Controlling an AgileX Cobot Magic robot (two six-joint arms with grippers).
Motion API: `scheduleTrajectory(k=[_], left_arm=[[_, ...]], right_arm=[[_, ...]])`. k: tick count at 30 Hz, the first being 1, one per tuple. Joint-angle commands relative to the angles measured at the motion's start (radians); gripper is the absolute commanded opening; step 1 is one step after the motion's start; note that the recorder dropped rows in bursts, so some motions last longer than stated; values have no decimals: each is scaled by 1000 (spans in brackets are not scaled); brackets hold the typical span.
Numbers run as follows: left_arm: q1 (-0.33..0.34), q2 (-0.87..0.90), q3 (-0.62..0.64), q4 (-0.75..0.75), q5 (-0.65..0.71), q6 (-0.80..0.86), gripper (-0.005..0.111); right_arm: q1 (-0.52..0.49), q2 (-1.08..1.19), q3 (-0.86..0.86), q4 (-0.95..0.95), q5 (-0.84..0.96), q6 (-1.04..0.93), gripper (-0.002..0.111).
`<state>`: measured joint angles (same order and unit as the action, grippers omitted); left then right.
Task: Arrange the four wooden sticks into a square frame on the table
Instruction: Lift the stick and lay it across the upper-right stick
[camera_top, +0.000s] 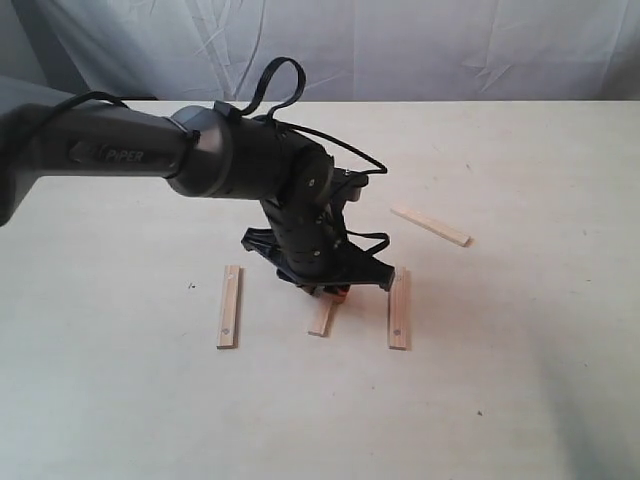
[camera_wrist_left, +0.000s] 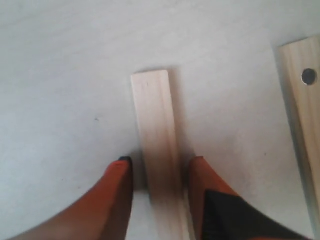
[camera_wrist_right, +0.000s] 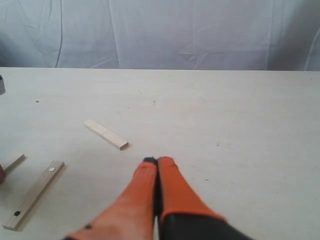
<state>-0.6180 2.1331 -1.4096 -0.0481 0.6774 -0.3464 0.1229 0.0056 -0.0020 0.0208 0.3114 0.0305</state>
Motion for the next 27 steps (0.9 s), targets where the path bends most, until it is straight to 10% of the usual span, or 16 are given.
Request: scheduleTrajectory(k=[1, 6, 27], left_arm=[[-2, 26, -2, -7, 27, -9, 23], [-2, 19, -10, 15, 30, 6, 0], [-2, 198, -430, 42, -82, 373, 0]], right_arm=[[-6, -6, 2, 0, -7, -4, 0], [-6, -6, 2, 0, -7, -4, 0], [-6, -6, 2, 0, -7, -4, 0]])
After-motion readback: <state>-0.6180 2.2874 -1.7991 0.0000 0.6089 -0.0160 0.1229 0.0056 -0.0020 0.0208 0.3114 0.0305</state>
